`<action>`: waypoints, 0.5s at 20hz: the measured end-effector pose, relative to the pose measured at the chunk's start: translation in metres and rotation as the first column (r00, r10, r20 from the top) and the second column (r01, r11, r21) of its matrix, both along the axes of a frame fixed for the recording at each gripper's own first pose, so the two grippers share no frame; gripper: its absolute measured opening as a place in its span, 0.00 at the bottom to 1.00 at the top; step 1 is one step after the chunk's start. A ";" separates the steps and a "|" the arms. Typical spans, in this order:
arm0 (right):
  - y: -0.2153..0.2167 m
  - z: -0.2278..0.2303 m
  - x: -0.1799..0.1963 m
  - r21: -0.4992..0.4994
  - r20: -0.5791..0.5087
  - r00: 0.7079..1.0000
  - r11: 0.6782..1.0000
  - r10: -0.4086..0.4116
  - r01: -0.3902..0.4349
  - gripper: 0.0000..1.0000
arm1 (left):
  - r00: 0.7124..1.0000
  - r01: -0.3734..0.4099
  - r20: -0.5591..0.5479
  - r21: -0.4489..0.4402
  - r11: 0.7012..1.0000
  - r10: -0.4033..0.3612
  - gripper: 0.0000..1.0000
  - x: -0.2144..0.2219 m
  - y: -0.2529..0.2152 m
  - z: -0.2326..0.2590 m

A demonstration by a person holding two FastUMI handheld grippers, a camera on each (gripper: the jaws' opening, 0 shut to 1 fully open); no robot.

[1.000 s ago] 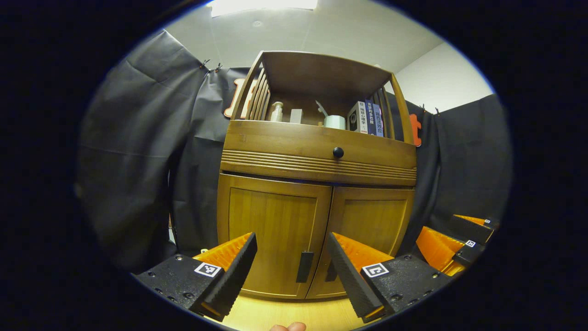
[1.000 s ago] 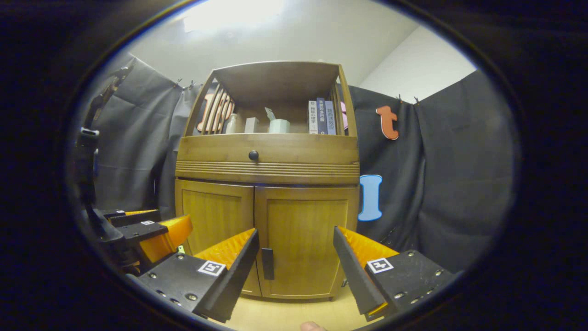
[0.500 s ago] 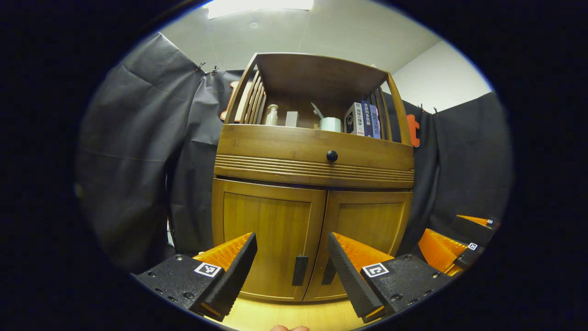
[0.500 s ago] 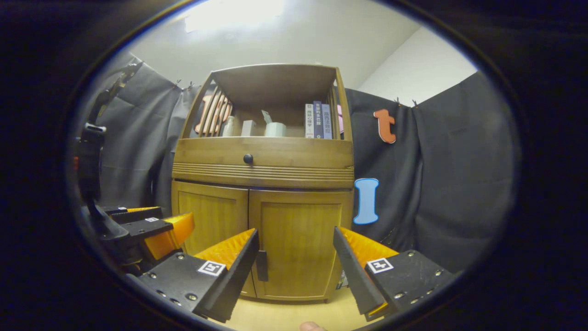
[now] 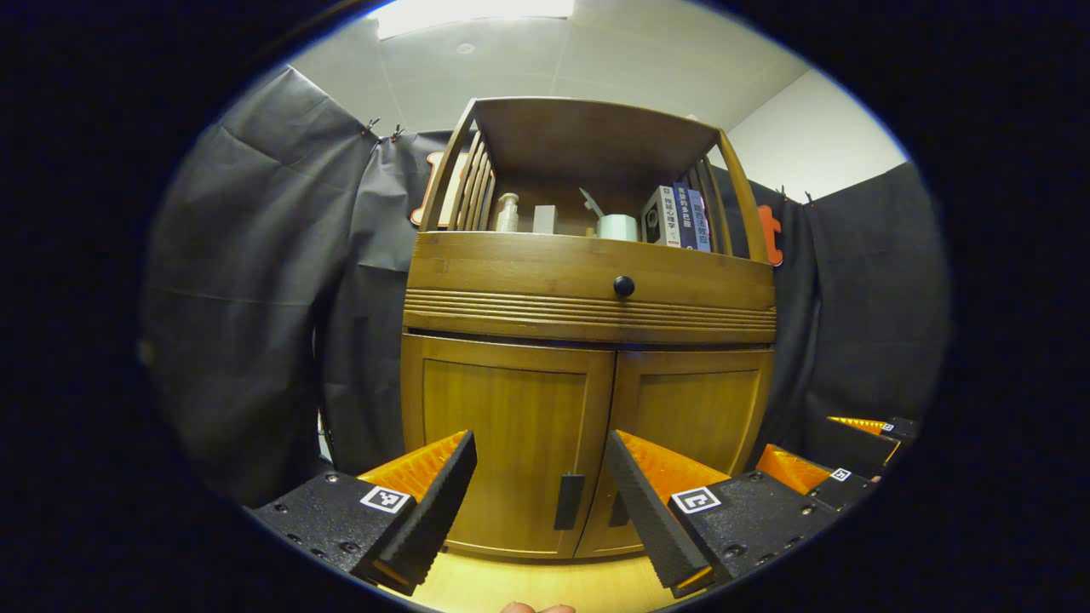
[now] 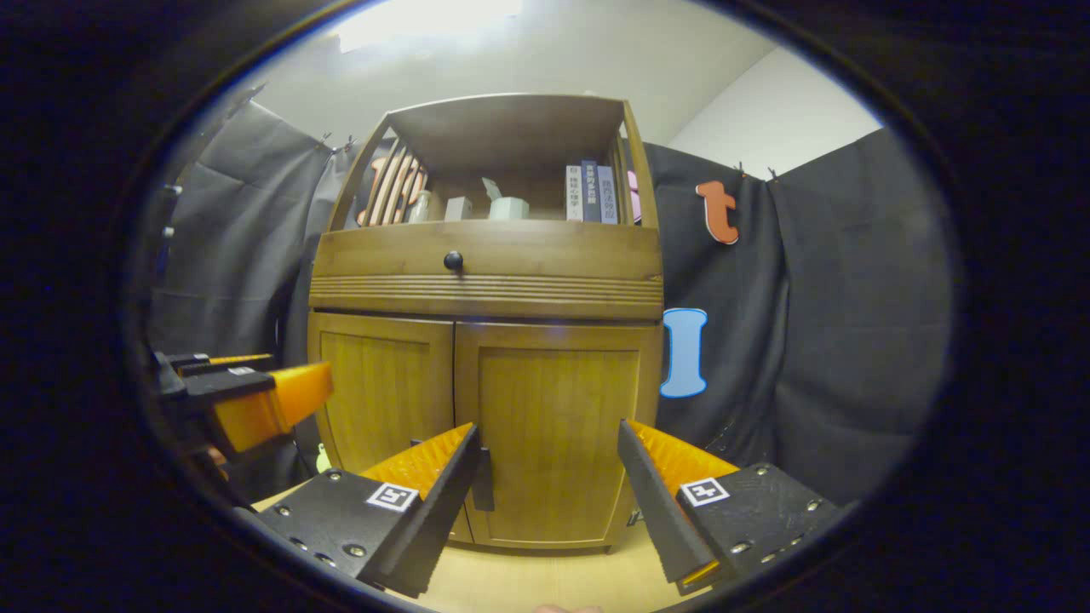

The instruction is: Open the right door of the double-door shoe cabinet with the right hand, and open the left door with the left hand.

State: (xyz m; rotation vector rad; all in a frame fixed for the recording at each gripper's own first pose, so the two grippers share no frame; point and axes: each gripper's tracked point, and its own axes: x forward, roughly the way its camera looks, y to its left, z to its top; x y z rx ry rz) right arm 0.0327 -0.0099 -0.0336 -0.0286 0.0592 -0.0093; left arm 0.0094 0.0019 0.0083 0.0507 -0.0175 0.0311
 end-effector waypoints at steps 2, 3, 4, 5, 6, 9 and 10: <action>0.006 -0.013 0.012 0.001 -0.025 1.000 1.000 0.008 -0.008 0.96 | 1.000 -0.029 0.006 0.019 0.999 0.029 0.92 0.001 0.016 0.000; 0.012 -0.019 0.020 0.007 -0.043 0.999 1.000 0.018 -0.018 0.99 | 0.999 -0.047 0.012 0.030 0.998 0.047 0.96 0.001 0.025 0.003; 0.018 -0.027 0.028 0.012 -0.062 0.998 1.000 0.028 -0.027 0.96 | 0.998 -0.067 0.019 0.042 0.997 0.066 0.96 0.001 0.033 0.003; 0.023 -0.035 0.034 0.017 -0.077 0.996 0.999 0.041 -0.040 0.96 | 0.996 -0.088 0.025 0.054 0.995 0.087 0.96 0.000 0.042 0.006; 0.031 -0.043 0.041 0.019 -0.094 0.994 0.998 0.056 -0.054 0.96 | 0.994 -0.110 0.029 0.063 0.992 0.108 0.96 0.001 0.051 0.005; 0.051 -0.067 0.064 0.010 -0.146 0.986 0.996 0.087 -0.086 0.92 | 0.986 -0.165 0.031 0.072 0.984 0.164 0.92 0.002 0.076 0.005; 0.054 -0.076 0.070 0.006 -0.165 0.982 0.996 0.087 -0.087 0.91 | 0.984 -0.179 0.027 0.070 0.981 0.178 0.92 0.001 0.083 0.003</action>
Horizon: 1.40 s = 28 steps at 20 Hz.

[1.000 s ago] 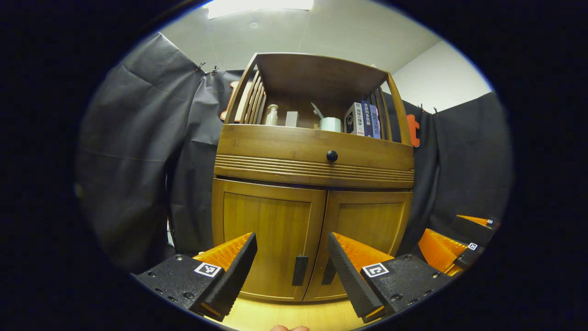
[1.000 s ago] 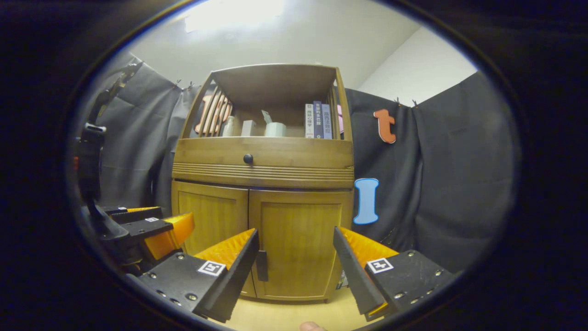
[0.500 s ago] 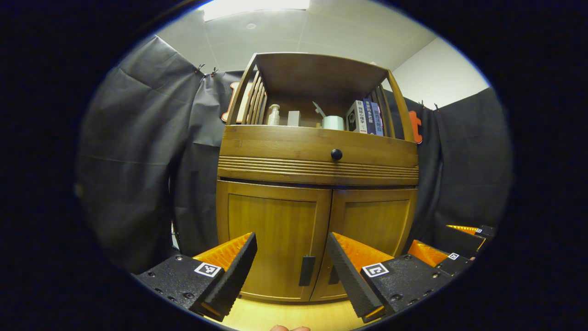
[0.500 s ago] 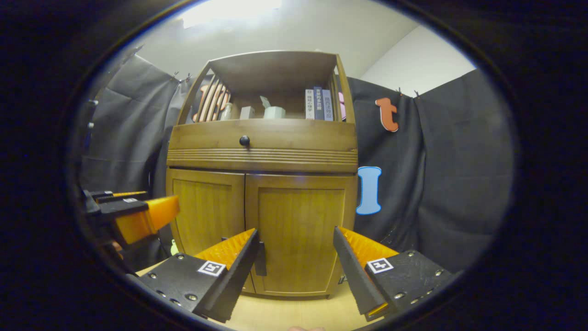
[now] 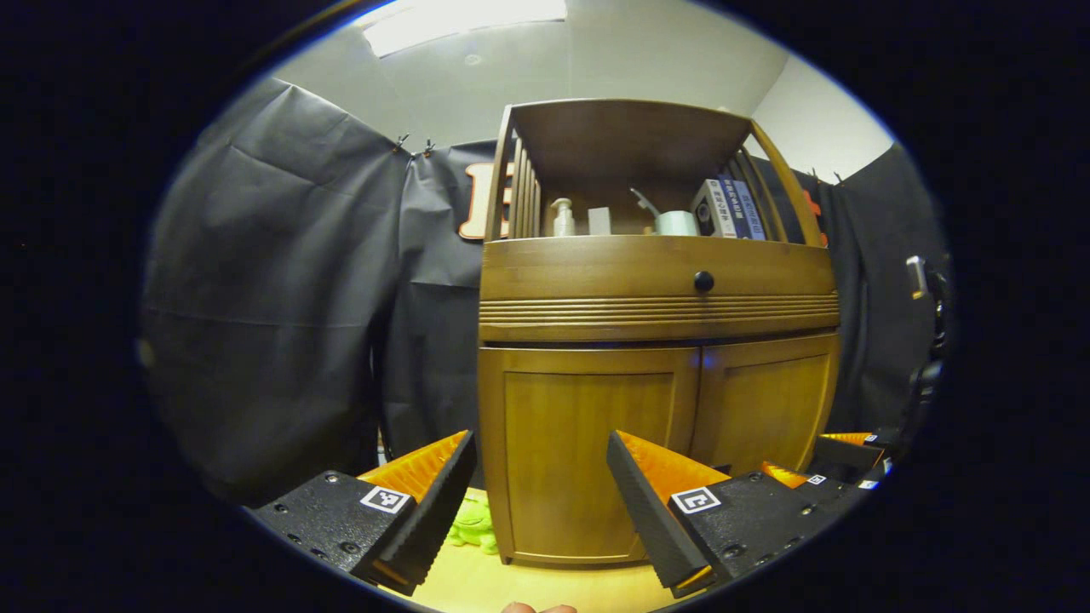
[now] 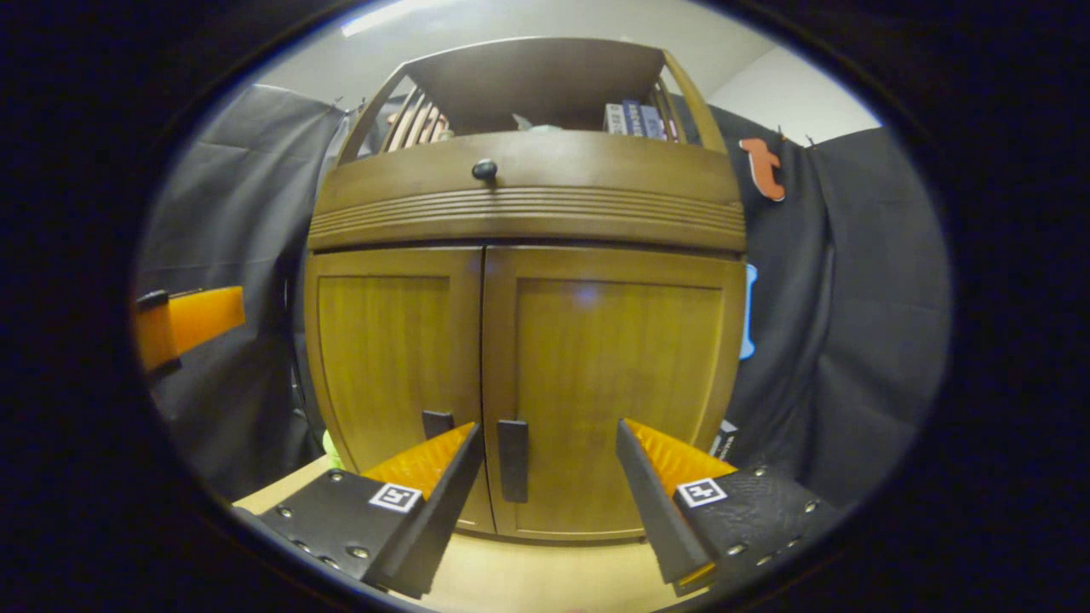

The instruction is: Open the right door of the double-door shoe cabinet with the right hand, and open the left door with the left hand.

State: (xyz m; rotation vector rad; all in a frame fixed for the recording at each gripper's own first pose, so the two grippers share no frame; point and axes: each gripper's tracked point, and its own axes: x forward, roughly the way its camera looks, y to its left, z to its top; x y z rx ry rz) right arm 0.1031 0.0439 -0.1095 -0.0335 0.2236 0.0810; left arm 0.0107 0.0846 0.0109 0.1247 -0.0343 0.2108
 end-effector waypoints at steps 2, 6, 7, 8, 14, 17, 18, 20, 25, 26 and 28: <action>0.010 -0.015 0.014 -0.002 -0.034 0.999 1.000 0.011 -0.011 0.76 | 1.000 -0.030 -0.004 -0.004 1.000 0.030 0.92 0.000 0.014 -0.001; 0.026 -0.041 0.034 -0.011 -0.089 0.996 1.000 0.018 -0.019 0.73 | 0.997 -0.080 -0.005 -0.001 0.997 0.080 0.92 0.003 0.035 -0.001; 0.028 -0.052 0.041 -0.008 -0.110 0.994 1.000 0.012 -0.013 0.69 | 0.996 -0.092 -0.003 0.000 0.996 0.092 0.92 0.003 0.040 -0.001; 0.028 -0.061 0.042 0.002 -0.132 0.991 1.000 0.009 -0.008 0.65 | 0.995 -0.101 -0.001 0.000 0.995 0.101 0.92 0.004 0.044 -0.001; 0.033 -0.103 0.065 0.020 -0.228 0.974 1.000 -0.002 0.007 0.58 | 0.992 -0.126 -0.018 -0.015 0.992 0.126 0.92 0.001 0.057 -0.007; 0.033 -0.104 0.072 0.006 -0.224 0.974 1.000 -0.015 0.017 0.37 | 0.992 -0.126 -0.023 -0.022 0.992 0.126 0.92 0.001 0.059 -0.008; 0.034 -0.109 0.074 0.013 -0.228 0.973 1.000 -0.023 0.027 0.35 | 0.992 -0.125 -0.025 -0.024 0.992 0.124 0.92 0.001 0.059 -0.009; 0.034 -0.102 0.069 -0.003 -0.219 0.976 1.000 -0.024 0.024 0.30 | 0.993 -0.119 -0.028 -0.027 0.993 0.118 0.92 0.000 0.057 -0.010; 0.033 -0.098 0.067 0.012 -0.207 0.978 0.999 -0.035 0.038 0.30 | 0.995 -0.099 -0.031 -0.032 0.995 0.098 0.92 -0.001 0.051 -0.009; 0.033 -0.097 0.067 0.009 -0.204 0.978 0.999 -0.041 0.044 0.30 | 0.995 -0.095 -0.031 -0.030 0.995 0.094 0.92 -0.003 0.050 -0.009; 0.033 -0.095 0.066 0.018 -0.199 0.979 0.998 -0.048 0.053 0.30 | 0.996 -0.084 -0.029 -0.028 0.996 0.084 0.92 -0.003 0.047 -0.007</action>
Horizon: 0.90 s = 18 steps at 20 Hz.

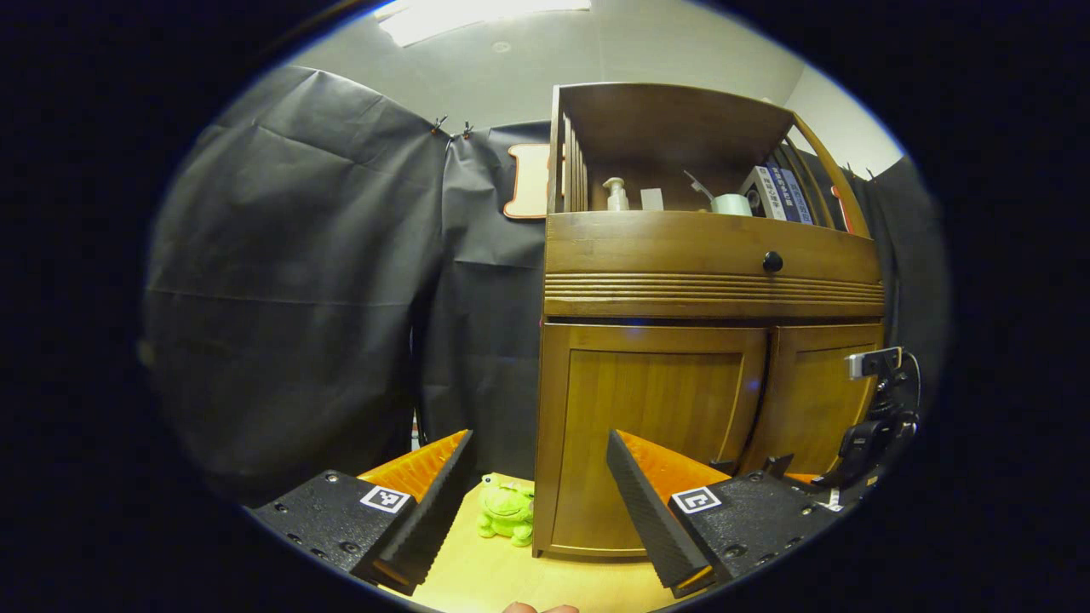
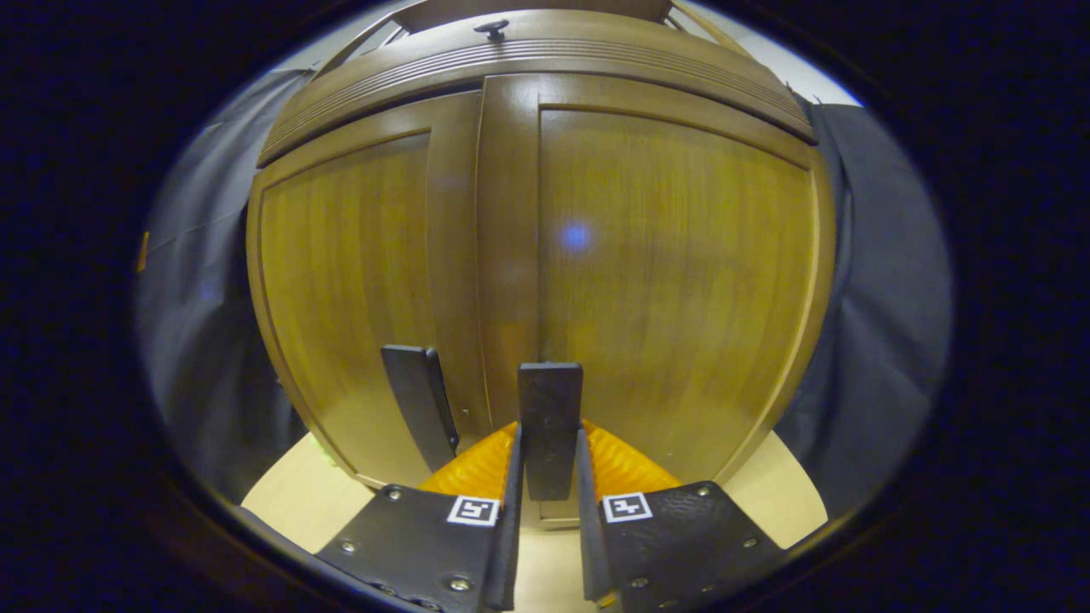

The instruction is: Open the right door of the double-door shoe cabinet with the right hand, and open the left door with the left hand.

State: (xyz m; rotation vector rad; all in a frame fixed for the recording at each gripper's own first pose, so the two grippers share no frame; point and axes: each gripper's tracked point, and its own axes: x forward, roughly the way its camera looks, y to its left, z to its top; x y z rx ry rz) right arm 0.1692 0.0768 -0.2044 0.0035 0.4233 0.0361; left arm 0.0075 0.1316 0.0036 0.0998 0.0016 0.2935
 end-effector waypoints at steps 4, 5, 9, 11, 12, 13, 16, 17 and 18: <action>-0.072 0.017 -0.014 -0.067 0.055 0.972 0.971 -0.228 0.231 0.01 | 0.999 0.035 0.000 -0.010 0.999 -0.035 0.96 -0.002 -0.009 -0.002; -0.082 0.015 -0.015 -0.024 0.025 0.971 0.971 -0.239 0.240 0.01 | 0.999 0.047 0.001 -0.016 0.999 -0.047 0.92 -0.002 -0.011 -0.004; -0.100 0.019 -0.013 0.047 0.017 0.951 0.951 -0.307 0.306 0.01 | 0.995 0.102 0.000 -0.023 0.995 -0.102 0.96 0.001 -0.028 -0.006; -0.093 0.019 -0.011 0.036 0.025 0.955 0.955 -0.296 0.295 0.01 | 0.992 0.126 0.001 -0.017 0.992 -0.126 0.92 0.003 -0.035 -0.007; -0.092 0.021 -0.012 0.033 0.031 0.959 0.959 -0.283 0.282 0.01 | 0.991 0.137 0.000 -0.015 0.991 -0.137 0.96 0.003 -0.038 -0.007; -0.090 0.024 -0.012 0.030 0.035 0.962 0.962 -0.271 0.270 0.01 | 0.989 0.145 0.001 -0.015 0.989 -0.145 0.96 0.003 -0.041 -0.006; -0.087 0.022 -0.011 0.035 0.046 0.973 0.974 -0.224 0.223 0.01 | 0.988 0.152 0.010 -0.013 0.988 -0.152 0.96 0.004 -0.042 -0.003; -0.085 0.021 -0.011 0.039 0.047 0.977 0.978 -0.206 0.204 0.01 | 0.989 0.149 0.013 -0.011 0.989 -0.149 0.95 0.004 -0.040 -0.003; -0.082 0.022 -0.011 0.044 0.048 0.982 0.982 -0.184 0.182 0.01 | 0.990 0.142 0.018 -0.008 0.990 -0.142 0.95 0.003 -0.037 -0.001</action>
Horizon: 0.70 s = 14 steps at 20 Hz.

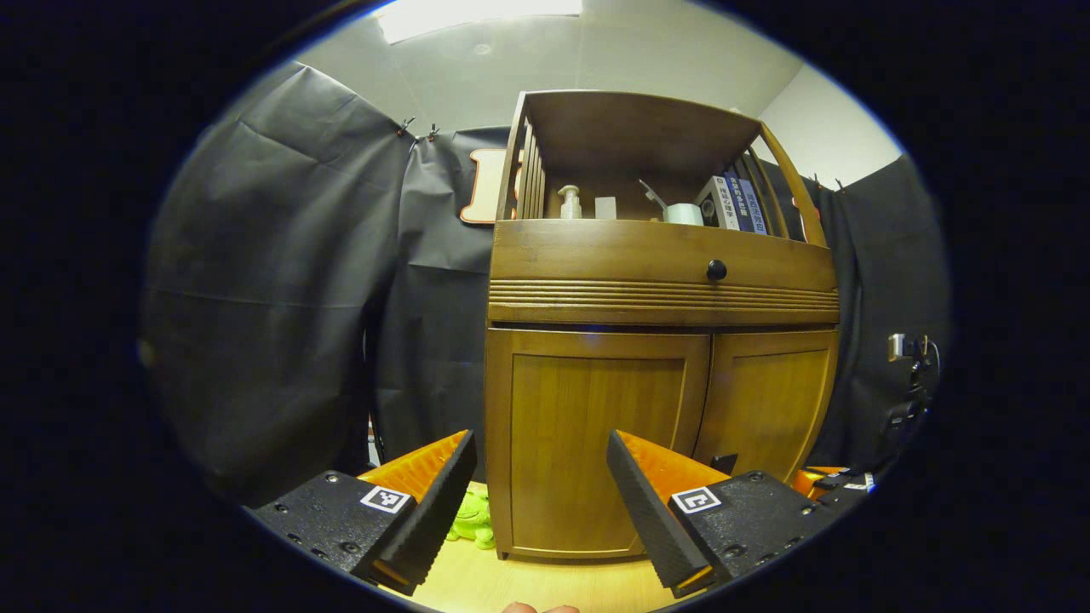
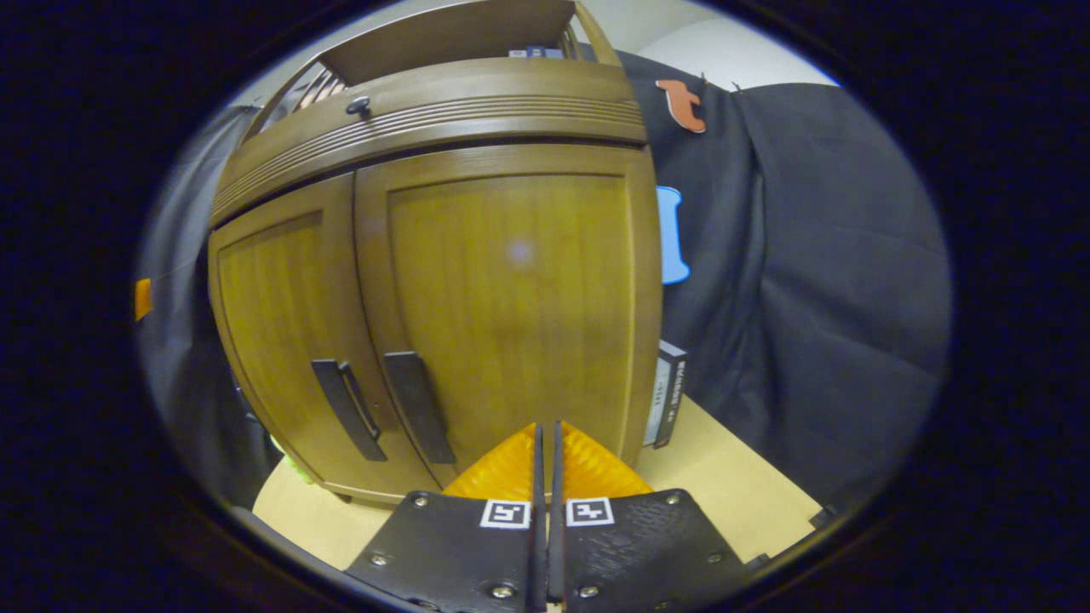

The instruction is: Open the right door of the double-door shoe cabinet with the right hand, and open the left door with the left hand.

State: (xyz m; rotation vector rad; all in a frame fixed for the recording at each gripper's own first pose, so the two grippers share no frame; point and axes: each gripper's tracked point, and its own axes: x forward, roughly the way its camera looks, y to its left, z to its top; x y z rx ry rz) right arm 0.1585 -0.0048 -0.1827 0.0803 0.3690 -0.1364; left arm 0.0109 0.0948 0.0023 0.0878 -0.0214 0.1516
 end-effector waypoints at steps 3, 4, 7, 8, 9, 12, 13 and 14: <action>0.012 -0.004 0.002 0.026 0.000 0.997 0.996 0.083 -0.083 0.00 | 1.000 -0.028 0.007 0.006 1.000 0.028 0.93 0.001 0.014 0.001; 0.018 -0.003 -0.001 0.035 0.002 0.994 0.994 0.106 -0.106 0.02 | 0.999 -0.037 0.008 0.007 0.999 0.036 0.92 0.002 0.017 0.002; 0.028 -0.004 0.000 0.044 0.008 0.986 0.985 0.164 -0.164 0.29 | 0.998 -0.061 0.008 0.014 0.998 0.061 0.92 0.005 0.030 0.002; 0.029 -0.007 0.000 0.034 0.005 0.985 0.985 0.171 -0.171 0.37 | 0.998 -0.068 0.008 0.018 0.998 0.068 0.92 0.006 0.034 0.002; 0.030 -0.012 0.000 0.023 0.001 0.984 0.984 0.176 -0.176 0.36 | 0.997 -0.078 0.009 0.023 0.997 0.078 0.92 0.008 0.039 0.003; 0.033 -0.017 0.004 0.011 -0.013 0.982 0.982 0.188 -0.188 0.44 | 0.994 -0.106 0.016 0.035 0.994 0.105 0.92 0.009 0.053 0.005; 0.033 -0.020 0.006 0.009 -0.020 0.982 0.982 0.190 -0.189 0.44 | 0.993 -0.116 0.015 0.037 0.993 0.116 0.92 0.009 0.058 0.005; 0.034 -0.021 0.007 0.009 -0.027 0.982 0.982 0.188 -0.188 0.44 | 0.992 -0.127 0.013 0.037 0.991 0.127 0.92 0.010 0.064 0.005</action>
